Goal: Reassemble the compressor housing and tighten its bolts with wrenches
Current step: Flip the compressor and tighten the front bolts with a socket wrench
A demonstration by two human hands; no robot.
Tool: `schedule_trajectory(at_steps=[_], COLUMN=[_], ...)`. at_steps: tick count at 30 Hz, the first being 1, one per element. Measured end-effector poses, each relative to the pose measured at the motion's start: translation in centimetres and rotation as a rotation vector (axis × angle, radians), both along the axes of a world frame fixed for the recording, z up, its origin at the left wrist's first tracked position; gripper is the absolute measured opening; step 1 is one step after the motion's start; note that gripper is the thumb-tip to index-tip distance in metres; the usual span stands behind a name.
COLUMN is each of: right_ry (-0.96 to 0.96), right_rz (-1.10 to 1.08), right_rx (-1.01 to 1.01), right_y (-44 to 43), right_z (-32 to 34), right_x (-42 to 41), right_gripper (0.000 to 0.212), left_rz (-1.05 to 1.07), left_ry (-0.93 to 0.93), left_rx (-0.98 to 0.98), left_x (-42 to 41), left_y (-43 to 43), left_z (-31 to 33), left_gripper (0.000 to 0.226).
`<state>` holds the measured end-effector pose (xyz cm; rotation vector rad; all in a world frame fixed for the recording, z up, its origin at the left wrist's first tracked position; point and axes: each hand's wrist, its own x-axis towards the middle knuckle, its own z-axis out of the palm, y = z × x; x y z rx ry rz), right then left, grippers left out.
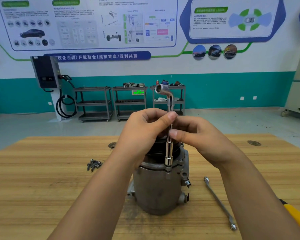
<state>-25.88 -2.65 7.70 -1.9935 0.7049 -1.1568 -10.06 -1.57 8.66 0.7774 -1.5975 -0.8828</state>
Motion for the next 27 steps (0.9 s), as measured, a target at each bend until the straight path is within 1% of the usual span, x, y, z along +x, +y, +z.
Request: schedule_trajectory(at_steps=[3, 7, 9, 11, 13, 18, 21, 22, 24, 27], right_ry=[-0.038, -0.039, -0.040, -0.042, -0.037, -0.037, -0.039, -0.034, -0.041, -0.058], right_rz=[0.026, -0.002, -0.020, -0.039, -0.057, -0.093, -0.035, -0.024, -0.017, -0.024], right_rx=[0.053, 0.038, 0.021, 0.014, 0.004, -0.017, 0.028, 0.037, 0.043, 0.050], right_y=[-0.1, -0.1, -0.2, -0.2, -0.1, 0.0, 0.0, 0.0, 0.0, -0.1], right_z=[-0.1, -0.2, -0.3, -0.2, -0.2, -0.2, -0.1, -0.1, -0.1, -0.1], right_x=[-0.2, 0.0, 0.1, 0.3, 0.4, 0.8, 0.4, 0.2, 0.1, 0.2], right_gripper=[0.022, 0.015, 0.028, 0.043, 0.048, 0.040, 0.018, 0.015, 0.015, 0.021], left_rz=[-0.038, -0.061, -0.055, -0.056, -0.054, -0.048, -0.055, -0.064, -0.090, -0.104], left_ry=[0.018, 0.035, 0.053, 0.079, 0.067, 0.057, 0.045, 0.044, 0.060, 0.059], left_rx=[0.016, 0.004, -0.017, -0.020, -0.035, -0.052, -0.036, -0.026, 0.001, 0.019], left_x=[0.1, 0.1, -0.1, -0.1, -0.2, -0.2, -0.1, 0.0, 0.0, 0.1], left_y=[0.0, 0.0, 0.1, 0.1, 0.1, 0.0, -0.1, -0.1, 0.0, 0.1], left_z=[0.0, 0.0, 0.0, 0.1, 0.1, -0.1, -0.2, -0.1, -0.1, 0.1], left_gripper=[0.019, 0.021, 0.027, 0.020, 0.015, 0.011, 0.011, 0.013, 0.019, 0.022])
